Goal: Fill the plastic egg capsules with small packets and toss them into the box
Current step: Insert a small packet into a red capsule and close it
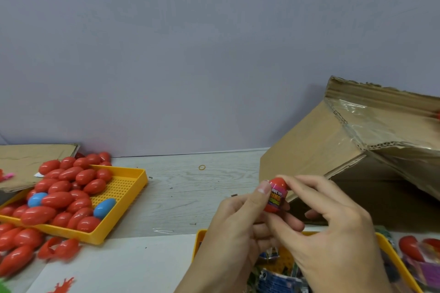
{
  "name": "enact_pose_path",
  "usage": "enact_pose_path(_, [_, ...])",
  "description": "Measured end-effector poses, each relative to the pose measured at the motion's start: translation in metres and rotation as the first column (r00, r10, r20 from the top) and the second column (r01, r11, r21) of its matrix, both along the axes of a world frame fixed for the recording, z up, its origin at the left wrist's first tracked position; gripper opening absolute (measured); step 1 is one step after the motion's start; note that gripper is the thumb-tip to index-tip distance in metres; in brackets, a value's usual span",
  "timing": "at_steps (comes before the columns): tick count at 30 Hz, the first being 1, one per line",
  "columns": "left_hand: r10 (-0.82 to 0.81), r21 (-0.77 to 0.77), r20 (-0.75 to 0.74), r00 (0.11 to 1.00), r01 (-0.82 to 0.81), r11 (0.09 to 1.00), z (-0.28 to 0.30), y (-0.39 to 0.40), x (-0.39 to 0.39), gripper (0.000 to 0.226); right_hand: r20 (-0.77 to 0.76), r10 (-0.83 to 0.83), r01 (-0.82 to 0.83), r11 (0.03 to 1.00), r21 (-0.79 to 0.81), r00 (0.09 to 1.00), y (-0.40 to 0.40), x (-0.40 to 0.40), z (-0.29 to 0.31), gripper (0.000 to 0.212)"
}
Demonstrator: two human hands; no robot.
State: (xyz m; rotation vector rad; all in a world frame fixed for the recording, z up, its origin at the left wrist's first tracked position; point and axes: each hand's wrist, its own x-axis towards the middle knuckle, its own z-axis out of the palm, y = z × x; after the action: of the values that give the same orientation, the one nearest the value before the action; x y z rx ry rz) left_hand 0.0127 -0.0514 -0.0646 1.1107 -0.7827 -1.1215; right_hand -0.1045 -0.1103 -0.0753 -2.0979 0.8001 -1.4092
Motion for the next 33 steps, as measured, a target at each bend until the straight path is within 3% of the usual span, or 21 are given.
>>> enact_pose_path(7, [-0.024,0.017,-0.077,0.997,0.025,1.000,0.000,0.000,-0.003,0.045,0.039,0.041,-0.043,0.997,0.069,0.998,0.002,0.001,0.001,0.048])
enact_pose_path(10, [-0.055,0.024,-0.159,0.986,0.059,0.998,-0.002,0.000,-0.004,0.048,0.067,0.090,-0.098,0.987,0.131,0.994,0.005,0.002,0.006,0.061])
enact_pose_path(14, [-0.058,0.012,-0.174,0.983,0.061,0.998,-0.002,-0.001,-0.003,0.049,0.083,0.124,-0.133,0.985,0.107,0.989,0.006,0.001,0.006,0.049])
enact_pose_path(20, [-0.020,-0.010,-0.145,0.989,0.019,1.000,-0.003,-0.002,-0.003,0.046,0.048,0.160,-0.163,0.983,0.084,0.986,0.003,0.000,-0.001,0.061])
enact_pose_path(25, [-0.029,0.002,-0.217,0.976,0.030,1.000,-0.002,-0.002,-0.004,0.047,0.063,0.161,-0.166,0.982,0.087,0.985,0.005,0.001,-0.005,0.062])
enact_pose_path(29, [0.032,0.028,-0.149,0.988,-0.029,0.999,-0.004,-0.004,-0.005,0.047,0.043,0.137,-0.141,0.985,0.104,0.990,0.002,0.001,-0.006,0.057])
enact_pose_path(33, [0.194,-0.030,0.082,0.977,-0.193,0.981,-0.004,-0.005,-0.005,0.044,0.002,0.080,-0.079,0.994,0.080,0.997,0.000,0.001,-0.007,0.064])
